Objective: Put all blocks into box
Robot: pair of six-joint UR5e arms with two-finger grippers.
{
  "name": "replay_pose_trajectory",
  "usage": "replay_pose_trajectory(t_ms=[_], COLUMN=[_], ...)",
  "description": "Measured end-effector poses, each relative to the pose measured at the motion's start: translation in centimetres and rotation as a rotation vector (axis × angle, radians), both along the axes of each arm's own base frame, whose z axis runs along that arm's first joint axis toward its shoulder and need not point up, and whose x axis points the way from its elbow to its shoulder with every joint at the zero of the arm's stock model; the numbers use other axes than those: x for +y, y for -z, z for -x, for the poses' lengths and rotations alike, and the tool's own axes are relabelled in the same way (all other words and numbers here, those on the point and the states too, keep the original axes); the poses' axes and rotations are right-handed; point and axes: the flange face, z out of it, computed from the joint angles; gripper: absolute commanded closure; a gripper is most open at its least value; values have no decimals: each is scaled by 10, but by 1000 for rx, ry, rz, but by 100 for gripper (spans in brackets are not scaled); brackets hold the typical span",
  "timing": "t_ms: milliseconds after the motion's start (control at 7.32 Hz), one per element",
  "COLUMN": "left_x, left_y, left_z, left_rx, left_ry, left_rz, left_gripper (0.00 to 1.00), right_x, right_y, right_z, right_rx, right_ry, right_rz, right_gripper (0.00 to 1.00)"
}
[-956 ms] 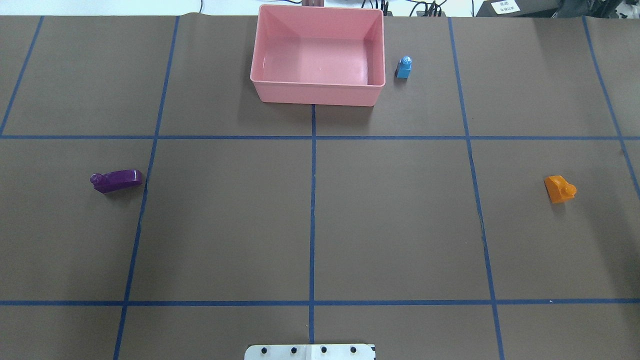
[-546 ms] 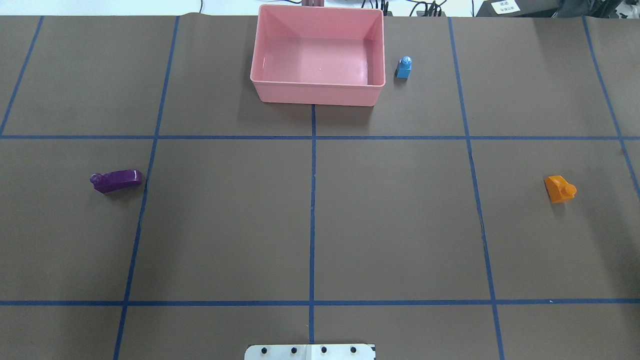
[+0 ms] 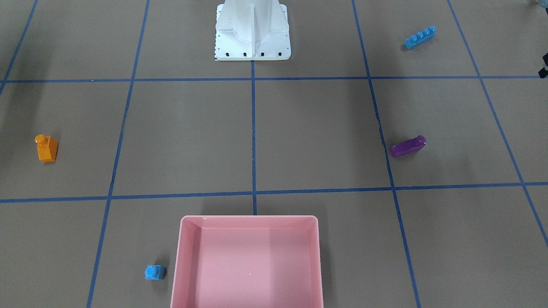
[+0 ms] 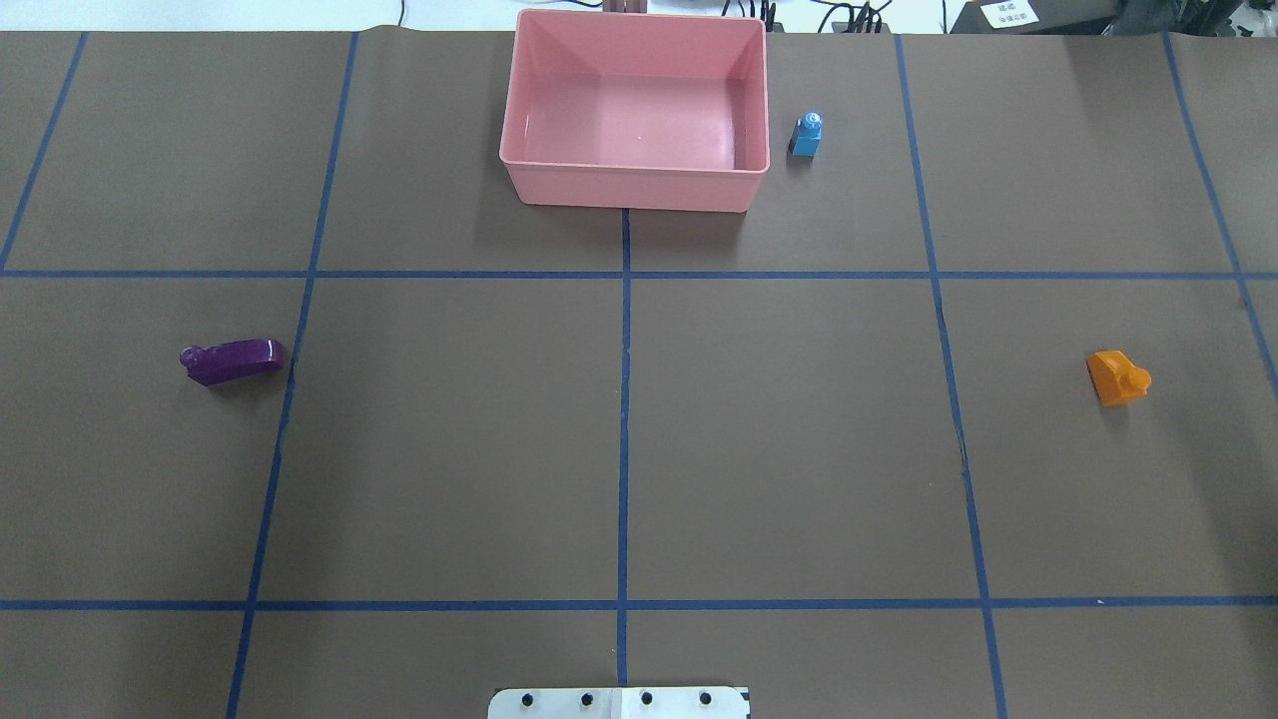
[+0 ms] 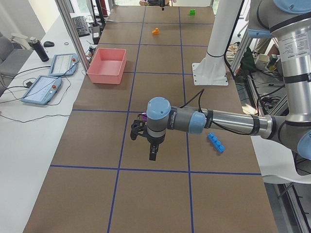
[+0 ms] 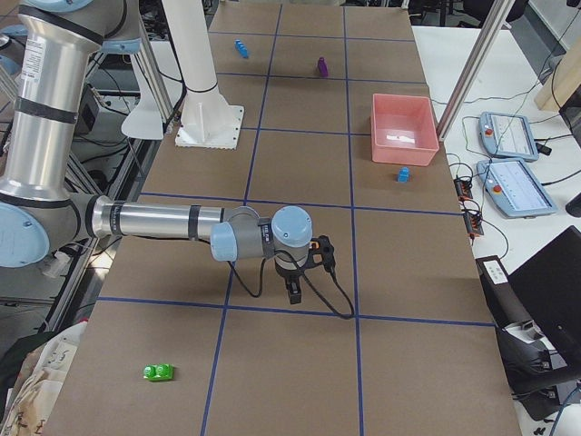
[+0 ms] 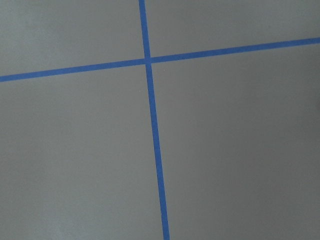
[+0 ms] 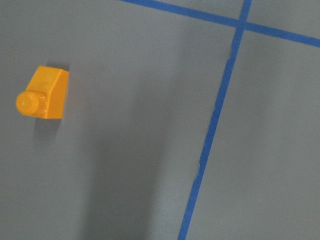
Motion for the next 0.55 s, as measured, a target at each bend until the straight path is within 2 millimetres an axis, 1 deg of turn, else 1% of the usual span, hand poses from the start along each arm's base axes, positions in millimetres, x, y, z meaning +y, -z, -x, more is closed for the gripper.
replay_pose_trajectory(t_ms=[137, 273, 546], left_x=[3, 4, -1], left_y=[-1, 0, 12], left_z=[-3, -11, -33], left_rx=[11, 43, 103], left_ry=[-8, -27, -78], left_rz=[-3, -1, -13], left_gripper=[0, 0, 0], right_x=[8, 12, 13], right_y=[-3, -3, -1], right_z=[-1, -2, -1], right_rx=[0, -3, -12], right_ry=[0, -1, 0], right_rz=[-18, -44, -64], right_gripper=[0, 0, 0])
